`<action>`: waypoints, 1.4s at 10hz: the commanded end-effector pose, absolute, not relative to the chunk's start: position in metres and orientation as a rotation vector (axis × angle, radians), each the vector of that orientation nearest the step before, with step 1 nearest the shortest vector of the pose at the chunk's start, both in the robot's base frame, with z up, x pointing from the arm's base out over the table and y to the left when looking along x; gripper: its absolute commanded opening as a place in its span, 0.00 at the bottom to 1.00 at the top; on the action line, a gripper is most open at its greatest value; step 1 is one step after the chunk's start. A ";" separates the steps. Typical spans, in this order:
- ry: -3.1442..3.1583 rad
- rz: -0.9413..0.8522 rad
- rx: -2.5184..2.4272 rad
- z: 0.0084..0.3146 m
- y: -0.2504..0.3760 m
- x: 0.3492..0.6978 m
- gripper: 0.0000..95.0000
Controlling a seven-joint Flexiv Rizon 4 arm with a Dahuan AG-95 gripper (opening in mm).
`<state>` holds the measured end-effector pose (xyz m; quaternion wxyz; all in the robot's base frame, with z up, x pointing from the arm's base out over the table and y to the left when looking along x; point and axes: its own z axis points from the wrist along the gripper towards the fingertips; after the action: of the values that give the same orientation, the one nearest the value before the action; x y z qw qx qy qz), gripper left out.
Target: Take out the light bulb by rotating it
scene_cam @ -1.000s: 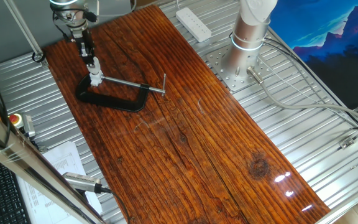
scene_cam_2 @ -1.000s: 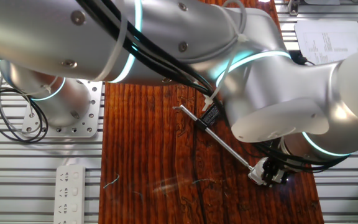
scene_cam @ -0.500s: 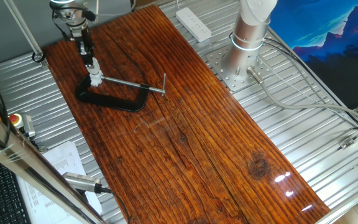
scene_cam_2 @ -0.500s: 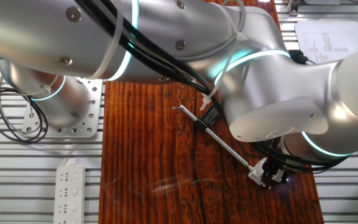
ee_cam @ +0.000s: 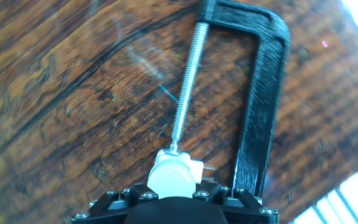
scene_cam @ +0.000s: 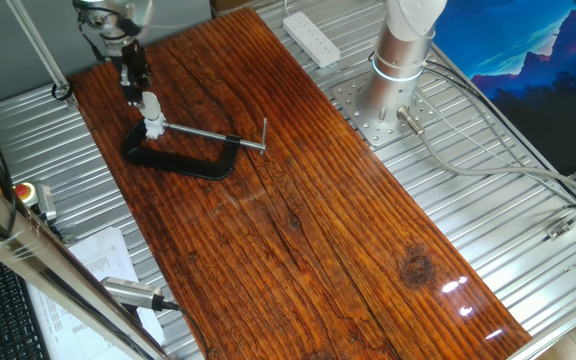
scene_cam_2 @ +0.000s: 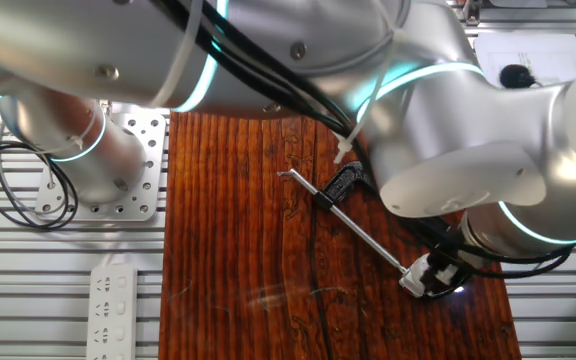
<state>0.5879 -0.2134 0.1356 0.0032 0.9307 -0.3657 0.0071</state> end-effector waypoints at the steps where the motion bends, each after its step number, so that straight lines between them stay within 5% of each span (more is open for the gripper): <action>1: -2.238 0.129 2.206 0.143 -0.215 0.594 0.60; 8: -2.881 0.210 1.234 0.139 -0.217 0.594 0.60; 14: -2.974 0.151 0.947 0.127 -0.217 0.593 0.60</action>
<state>0.5936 -0.2168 0.1332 0.0063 0.4454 -0.8939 0.0506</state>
